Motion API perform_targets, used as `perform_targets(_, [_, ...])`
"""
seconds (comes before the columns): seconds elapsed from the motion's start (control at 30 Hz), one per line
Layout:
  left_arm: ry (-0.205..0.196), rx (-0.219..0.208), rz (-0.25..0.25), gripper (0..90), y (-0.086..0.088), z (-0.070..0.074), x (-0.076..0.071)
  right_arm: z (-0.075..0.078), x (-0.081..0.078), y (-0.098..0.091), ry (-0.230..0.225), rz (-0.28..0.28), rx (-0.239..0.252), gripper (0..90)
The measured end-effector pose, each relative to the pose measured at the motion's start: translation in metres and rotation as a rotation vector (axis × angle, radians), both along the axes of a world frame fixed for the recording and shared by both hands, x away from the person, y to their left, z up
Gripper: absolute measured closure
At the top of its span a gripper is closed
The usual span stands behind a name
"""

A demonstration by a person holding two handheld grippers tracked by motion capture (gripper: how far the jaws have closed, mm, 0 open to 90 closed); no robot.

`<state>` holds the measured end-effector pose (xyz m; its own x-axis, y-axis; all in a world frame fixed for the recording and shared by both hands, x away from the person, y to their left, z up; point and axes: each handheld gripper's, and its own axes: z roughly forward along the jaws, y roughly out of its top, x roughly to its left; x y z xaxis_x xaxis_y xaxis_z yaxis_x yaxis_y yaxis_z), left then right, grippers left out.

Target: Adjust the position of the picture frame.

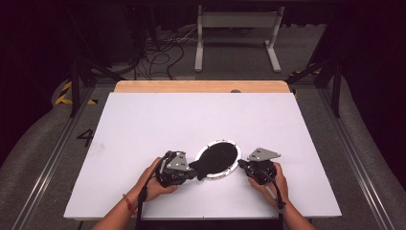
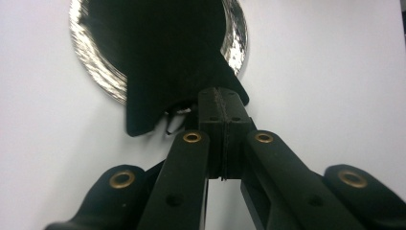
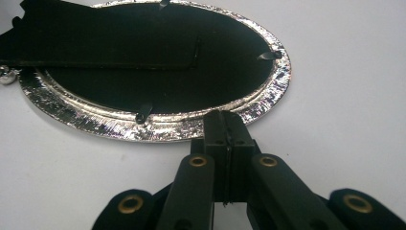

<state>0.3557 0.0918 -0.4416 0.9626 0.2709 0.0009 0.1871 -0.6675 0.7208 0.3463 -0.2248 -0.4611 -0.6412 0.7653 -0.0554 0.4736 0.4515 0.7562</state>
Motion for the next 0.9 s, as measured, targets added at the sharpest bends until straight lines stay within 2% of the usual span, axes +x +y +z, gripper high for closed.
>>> perform_targets(0.07, [-0.026,-0.02,0.036,90.0,0.005,0.005,0.003,0.0,-0.003,0.0,-0.008,0.009,-0.003,90.0])
perform_targets(0.13, [-0.02,-0.051,0.092,90.0,0.012,0.005,0.01,0.0,-0.006,0.001,0.002,0.026,0.0,90.0])
perform_targets(0.17, [-0.02,-0.051,0.092,90.0,0.012,0.005,0.01,0.0,-0.006,0.001,0.002,0.026,0.0,90.0])
perform_targets(0.2, [-0.02,-0.056,0.129,90.0,0.015,0.003,0.015,0.0,-0.007,0.003,0.004,0.033,0.002,90.0])
perform_targets(0.27, [-0.018,-0.049,0.168,89.4,0.018,-0.001,0.022,0.001,-0.01,0.006,0.014,0.049,0.0,89.9])
perform_targets(0.3, [-0.019,-0.035,0.201,88.5,0.019,-0.004,0.026,0.001,-0.011,0.009,0.013,0.057,-0.006,89.9])
perform_targets(0.37, [-0.013,-0.039,0.215,87.5,0.019,-0.006,0.029,0.001,-0.012,0.01,0.013,0.059,-0.007,89.9])
perform_targets(0.4, [0.006,-0.049,0.226,87.5,0.02,-0.009,0.033,0.001,-0.012,0.01,0.013,0.059,-0.007,89.9])
perform_targets(0.47, [0.011,-0.041,0.252,82.1,0.018,-0.014,0.039,0.0,-0.011,0.01,0.012,0.052,0.005,90.0])
perform_targets(0.53, [0.025,-0.052,0.247,82.6,0.017,-0.015,0.042,-0.001,-0.011,0.01,0.009,0.051,0.003,90.0])
perform_targets(0.63, [0.045,-0.046,0.227,84.4,0.013,-0.019,0.043,-0.001,-0.011,0.013,-0.006,0.039,-0.012,90.0])
perform_targets(0.8, [0.043,-0.023,0.206,83.7,0.004,-0.021,0.038,-0.001,-0.009,0.014,-0.011,0.037,-0.018,90.0])
perform_targets(0.9, [0.058,-0.028,0.2,84.2,0.006,-0.022,0.04,-0.001,-0.007,0.016,-0.016,0.035,-0.027,90.0])
